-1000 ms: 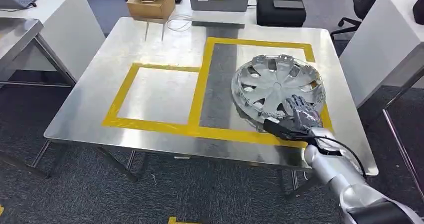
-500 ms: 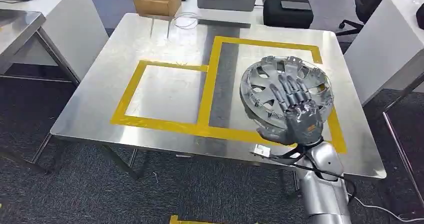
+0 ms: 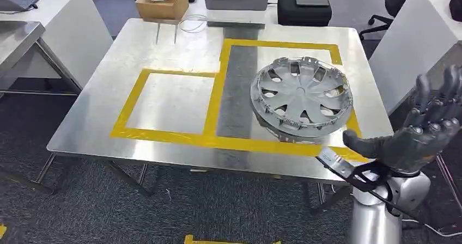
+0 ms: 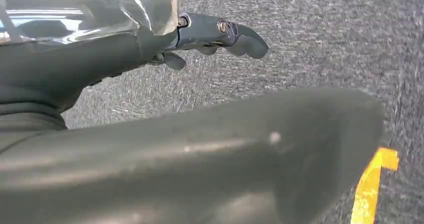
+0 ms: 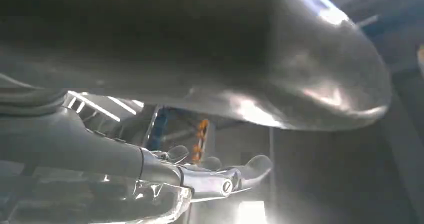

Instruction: Take the parts from the cabinet and place them on the table.

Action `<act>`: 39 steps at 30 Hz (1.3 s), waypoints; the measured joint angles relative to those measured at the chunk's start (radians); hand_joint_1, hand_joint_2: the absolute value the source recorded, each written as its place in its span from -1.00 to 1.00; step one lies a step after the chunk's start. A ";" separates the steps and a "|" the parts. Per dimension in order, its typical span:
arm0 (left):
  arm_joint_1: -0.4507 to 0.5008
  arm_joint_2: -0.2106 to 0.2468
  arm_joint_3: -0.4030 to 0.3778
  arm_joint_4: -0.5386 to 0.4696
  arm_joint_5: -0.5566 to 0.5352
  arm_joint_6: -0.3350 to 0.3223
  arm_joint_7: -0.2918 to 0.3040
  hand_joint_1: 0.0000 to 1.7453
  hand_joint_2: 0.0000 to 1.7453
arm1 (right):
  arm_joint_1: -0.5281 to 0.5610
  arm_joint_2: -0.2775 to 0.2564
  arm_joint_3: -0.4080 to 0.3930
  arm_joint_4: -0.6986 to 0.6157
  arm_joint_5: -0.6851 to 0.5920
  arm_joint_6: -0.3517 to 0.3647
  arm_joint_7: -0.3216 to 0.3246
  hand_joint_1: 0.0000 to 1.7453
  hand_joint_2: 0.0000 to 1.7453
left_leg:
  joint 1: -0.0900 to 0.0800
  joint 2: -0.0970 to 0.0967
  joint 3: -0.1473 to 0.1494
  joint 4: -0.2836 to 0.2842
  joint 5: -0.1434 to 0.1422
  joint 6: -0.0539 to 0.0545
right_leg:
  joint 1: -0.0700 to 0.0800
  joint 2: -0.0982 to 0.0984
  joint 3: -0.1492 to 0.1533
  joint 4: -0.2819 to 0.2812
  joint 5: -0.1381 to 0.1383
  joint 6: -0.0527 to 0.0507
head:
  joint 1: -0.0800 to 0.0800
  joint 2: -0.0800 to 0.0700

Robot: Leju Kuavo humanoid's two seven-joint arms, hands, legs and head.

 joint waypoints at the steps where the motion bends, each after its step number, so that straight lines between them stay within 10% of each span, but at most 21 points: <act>1: 0.004 0.000 -0.004 -0.006 0.000 0.000 0.003 -1.00 -1.00 | 0.013 0.006 0.000 -0.018 -0.004 0.000 0.000 -1.00 -1.00 | 0.000 0.000 0.010 -0.008 0.012 0.002 | 0.001 0.000 -0.001 0.000 0.001 0.000 | 0.000 0.000; 4: 0.005 -0.001 -0.016 -0.028 -0.008 0.003 0.011 -1.00 -1.00 | 0.028 0.011 0.000 -0.044 -0.033 0.000 0.006 -1.00 -1.00 | -0.004 -0.002 0.153 -0.259 0.125 0.024 | 0.006 0.005 -0.003 0.000 0.009 0.000 | 0.000 0.000; 5: 0.004 0.001 -0.020 -0.037 -0.010 0.007 0.011 -1.00 -1.00 | 0.038 0.018 -0.002 -0.056 -0.038 0.000 0.002 -1.00 -1.00 | -0.007 -0.006 0.193 -0.334 0.124 0.037 | 0.004 0.004 -0.003 0.000 0.012 0.004 | 0.000 0.000; 10: 0.008 -0.003 -0.035 -0.054 -0.017 0.010 0.012 -1.00 -1.00 | 0.071 0.049 -0.002 -0.081 -0.050 0.000 0.001 -1.00 -1.00 | -0.011 0.002 0.178 -0.358 0.169 0.063 | 0.005 0.003 -0.013 -0.006 0.033 0.033 | -0.001 0.000; 13: 0.002 -0.003 -0.042 -0.058 -0.018 0.013 0.011 -1.00 -1.00 | 0.081 0.050 -0.007 -0.075 -0.111 0.000 0.002 -1.00 -1.00 | -0.013 0.007 0.148 -0.363 0.202 0.074 | 0.004 0.002 -0.085 0.152 -0.095 0.011 | 0.005 0.000; 15: 0.004 -0.006 -0.051 -0.059 -0.014 0.022 0.013 -1.00 -1.00 | 0.110 0.064 -0.018 -0.067 -0.151 0.000 0.001 -1.00 -1.00 | -0.014 0.008 0.120 -0.361 0.220 0.073 | 0.003 0.002 -0.123 0.297 -0.158 0.015 | 0.005 0.000; 17: 0.005 -0.007 -0.065 -0.063 -0.009 0.025 0.016 -1.00 -1.00 | 0.129 0.080 -0.034 -0.043 -0.191 0.000 0.001 -1.00 -1.00 | -0.014 0.011 0.093 -0.358 0.239 0.069 | -0.002 0.002 -0.083 0.288 -0.136 0.040 | 0.005 0.000; 19: 0.005 -0.009 -0.074 -0.071 -0.009 0.027 0.021 -1.00 -1.00 | 0.146 0.092 -0.044 -0.023 -0.257 0.001 0.001 -1.00 -1.00 | -0.013 0.011 0.067 -0.347 0.253 0.060 | -0.006 0.001 0.029 0.130 -0.082 0.061 | 0.005 0.000; 21: 0.005 -0.009 -0.084 -0.080 -0.008 0.027 0.025 -1.00 -1.00 | 0.163 0.097 -0.047 0.013 -0.378 0.001 0.020 -1.00 -1.00 | -0.019 0.011 0.044 -0.325 0.260 0.049 | 0.000 0.001 0.134 -0.028 -0.108 0.044 | 0.005 0.000; 25: 0.002 -0.008 -0.097 -0.072 0.018 0.024 0.001 -1.00 -1.00 | 0.233 0.054 0.029 0.082 -0.758 0.002 0.278 -1.00 -1.00 | -0.012 0.007 0.041 -0.328 0.288 0.021 | -0.001 0.002 0.103 -0.018 -0.082 0.011 | 0.004 0.000; 26: -0.001 -0.002 -0.098 -0.061 0.025 0.024 -0.009 -1.00 -1.00 | 0.241 0.037 0.056 0.090 -0.837 0.003 0.329 -1.00 -1.00 | -0.007 0.004 0.035 -0.320 0.273 0.018 | -0.009 -0.002 0.097 -0.018 -0.074 0.004 | 0.008 0.000; 30: -0.023 0.008 -0.124 -0.024 0.033 0.014 -0.026 -1.00 -1.00 | 0.302 -0.035 0.161 0.145 -1.113 0.008 0.475 -1.00 -1.00 | 0.001 0.002 -0.029 -0.057 0.039 -0.006 | -0.004 -0.002 0.040 -0.015 -0.025 -0.009 | 0.001 0.000; 33: -0.033 0.013 -0.142 -0.007 0.032 0.012 -0.026 -1.00 -1.00 | 0.338 -0.064 0.174 0.187 -1.210 0.020 0.504 -1.00 -1.00 | 0.002 0.002 0.032 -0.045 0.096 -0.004 | -0.003 -0.005 -0.003 -0.006 0.003 -0.003 | 0.001 0.000; 35: -0.038 0.016 -0.152 -0.001 0.032 0.014 -0.026 -1.00 -1.00 | 0.345 -0.077 0.177 0.221 -1.297 0.061 0.552 -1.00 -1.00 | 0.001 -0.001 0.165 -0.223 0.145 0.009 | -0.001 -0.001 -0.020 -0.005 0.019 0.004 | 0.001 0.000; 36: -0.046 0.021 -0.159 0.002 0.034 0.014 -0.025 -1.00 -1.00 | 0.351 -0.083 0.177 0.243 -1.352 0.089 0.584 -1.00 -1.00 | -0.001 -0.005 0.221 -0.319 0.105 0.019 | -0.002 -0.002 -0.023 -0.005 0.028 0.007 | 0.001 0.000; 39: -0.057 0.026 -0.175 0.018 0.045 0.008 -0.022 -1.00 -1.00 | 0.350 -0.102 0.177 0.328 -1.463 0.180 0.636 -1.00 -1.00 | -0.017 -0.006 0.228 -0.351 0.107 0.038 | -0.006 -0.001 -0.025 -0.012 0.053 0.030 | -0.002 0.000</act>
